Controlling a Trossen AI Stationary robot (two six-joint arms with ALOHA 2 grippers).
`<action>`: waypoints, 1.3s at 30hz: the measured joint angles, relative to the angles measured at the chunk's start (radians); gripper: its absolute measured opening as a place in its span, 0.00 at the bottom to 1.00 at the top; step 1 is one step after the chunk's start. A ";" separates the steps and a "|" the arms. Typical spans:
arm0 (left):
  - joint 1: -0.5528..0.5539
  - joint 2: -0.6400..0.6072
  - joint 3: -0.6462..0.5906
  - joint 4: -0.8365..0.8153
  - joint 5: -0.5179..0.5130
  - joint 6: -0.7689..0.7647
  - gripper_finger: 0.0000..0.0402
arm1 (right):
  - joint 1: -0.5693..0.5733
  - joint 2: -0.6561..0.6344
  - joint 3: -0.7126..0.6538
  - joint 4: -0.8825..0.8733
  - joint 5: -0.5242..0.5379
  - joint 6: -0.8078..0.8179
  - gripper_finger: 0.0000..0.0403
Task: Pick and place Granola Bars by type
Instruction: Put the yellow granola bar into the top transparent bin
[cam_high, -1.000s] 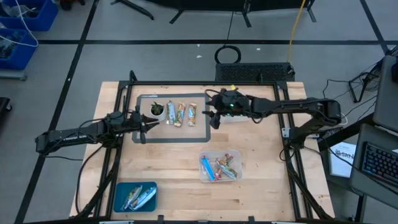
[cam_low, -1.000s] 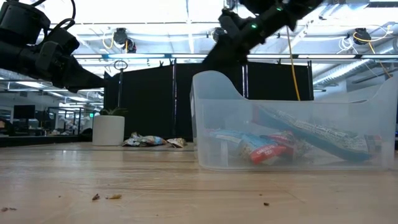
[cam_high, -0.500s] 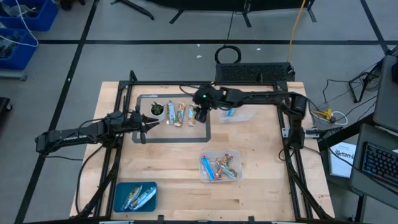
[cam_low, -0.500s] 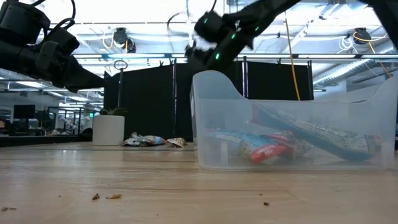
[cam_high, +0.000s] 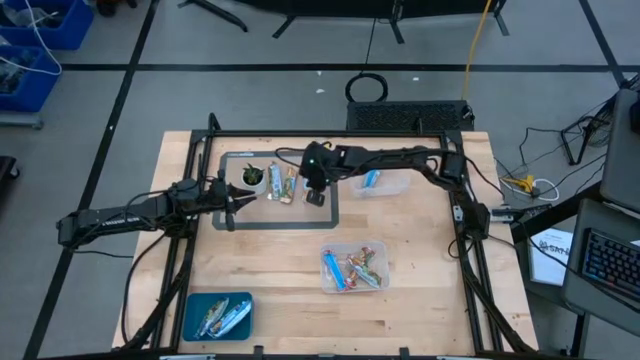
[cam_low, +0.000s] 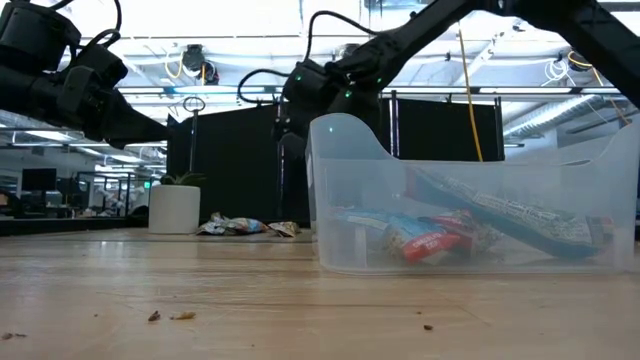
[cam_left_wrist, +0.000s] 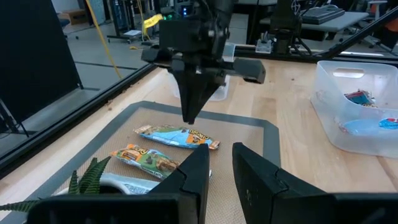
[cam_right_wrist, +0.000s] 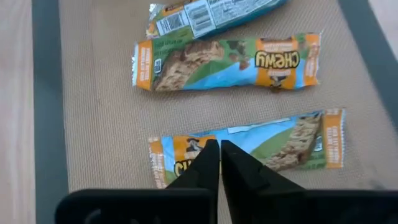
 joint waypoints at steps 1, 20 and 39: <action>0.000 0.000 0.000 0.000 0.000 0.000 0.19 | 0.000 0.009 0.001 0.000 0.000 0.000 0.01; 0.000 0.000 0.000 0.000 0.000 0.000 0.19 | 0.019 0.020 -0.002 -0.240 -0.021 0.057 0.00; 0.000 0.000 0.000 0.000 0.000 0.000 0.19 | 0.109 -0.008 -0.001 -0.232 0.032 -0.179 0.14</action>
